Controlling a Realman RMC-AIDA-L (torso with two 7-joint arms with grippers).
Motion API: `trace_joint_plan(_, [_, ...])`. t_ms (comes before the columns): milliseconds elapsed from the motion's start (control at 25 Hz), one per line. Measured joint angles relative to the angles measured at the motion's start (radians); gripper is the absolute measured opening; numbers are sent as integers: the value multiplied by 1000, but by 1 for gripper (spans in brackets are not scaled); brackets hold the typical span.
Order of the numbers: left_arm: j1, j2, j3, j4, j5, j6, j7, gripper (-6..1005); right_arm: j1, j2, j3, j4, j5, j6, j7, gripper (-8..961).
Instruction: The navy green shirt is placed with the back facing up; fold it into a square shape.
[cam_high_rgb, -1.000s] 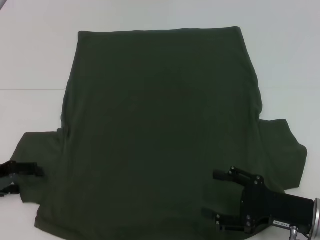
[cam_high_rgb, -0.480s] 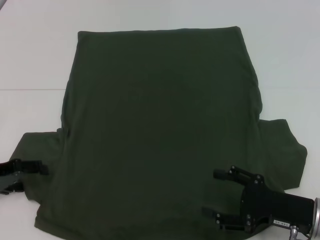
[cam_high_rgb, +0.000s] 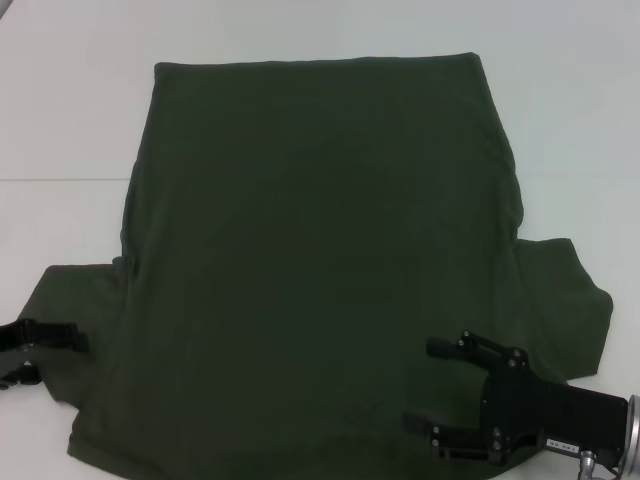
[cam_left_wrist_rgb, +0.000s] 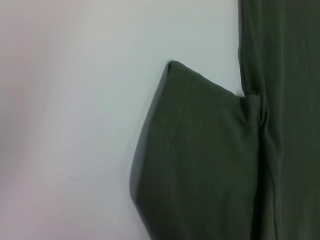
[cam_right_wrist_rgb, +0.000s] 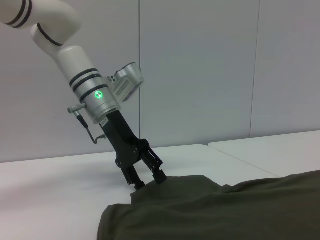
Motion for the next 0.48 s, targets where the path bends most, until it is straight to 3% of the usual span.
trace_joint_plan(480, [-10, -3, 1, -6, 2, 5, -1, 884, 0, 0, 0, 0, 0, 0, 0, 938])
